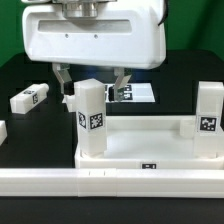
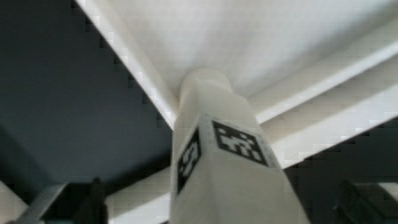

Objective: Assemble desk

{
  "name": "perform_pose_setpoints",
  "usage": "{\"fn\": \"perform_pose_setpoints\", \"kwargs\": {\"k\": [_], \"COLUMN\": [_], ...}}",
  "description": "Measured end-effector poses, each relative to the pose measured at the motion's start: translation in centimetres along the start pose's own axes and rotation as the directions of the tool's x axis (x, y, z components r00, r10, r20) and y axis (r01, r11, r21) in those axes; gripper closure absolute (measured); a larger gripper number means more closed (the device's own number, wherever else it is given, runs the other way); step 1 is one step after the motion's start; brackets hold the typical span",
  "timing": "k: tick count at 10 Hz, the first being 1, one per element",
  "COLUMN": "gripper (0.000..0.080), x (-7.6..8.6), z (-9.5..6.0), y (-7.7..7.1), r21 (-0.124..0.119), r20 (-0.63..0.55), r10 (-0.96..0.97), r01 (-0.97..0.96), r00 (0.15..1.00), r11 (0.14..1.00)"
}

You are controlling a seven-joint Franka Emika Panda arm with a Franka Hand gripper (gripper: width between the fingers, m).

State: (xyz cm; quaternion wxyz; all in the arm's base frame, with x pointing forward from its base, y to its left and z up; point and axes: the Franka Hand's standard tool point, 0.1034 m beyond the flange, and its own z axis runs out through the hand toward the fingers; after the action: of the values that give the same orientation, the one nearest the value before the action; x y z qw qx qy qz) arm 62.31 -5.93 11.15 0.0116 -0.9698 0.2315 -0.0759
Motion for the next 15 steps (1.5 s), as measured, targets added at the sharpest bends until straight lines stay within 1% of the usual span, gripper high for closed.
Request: {"fn": "perform_pose_setpoints", "kwargs": {"k": [3,4,6,8,9,10,13,15], "gripper": [0.015,0.015,0.015,0.015,0.015,0.015,0.0162,0.0506], "x": [0.17,0.22,0.34,0.56,0.58,0.58,0.6,0.54], "z": [-0.13,-0.15,-0.23,-0.37,-0.41,-0.41,-0.37,-0.33], "y": [-0.15,-0.13,-0.2,-0.31,-0.37,-0.29,-0.06,-0.07], "r21": [-0.002,-0.007,-0.008,-0.018,-0.019,-0.023,-0.027,-0.027], "r20": [-0.004,-0.003,-0.004,-0.001,0.0,0.009,0.018,0.019], "r10": [-0.251,-0.361,-0.471,-0.622,-0.65,-0.722,-0.804,-0.8], "r01": [0.251,0.361,0.471,0.622,0.649,0.722,0.805,0.8], "r00": [0.968,0.932,0.882,0.783,0.76,0.692,0.594,0.599], "r11": [0.968,0.932,0.882,0.783,0.76,0.692,0.593,0.599]}}
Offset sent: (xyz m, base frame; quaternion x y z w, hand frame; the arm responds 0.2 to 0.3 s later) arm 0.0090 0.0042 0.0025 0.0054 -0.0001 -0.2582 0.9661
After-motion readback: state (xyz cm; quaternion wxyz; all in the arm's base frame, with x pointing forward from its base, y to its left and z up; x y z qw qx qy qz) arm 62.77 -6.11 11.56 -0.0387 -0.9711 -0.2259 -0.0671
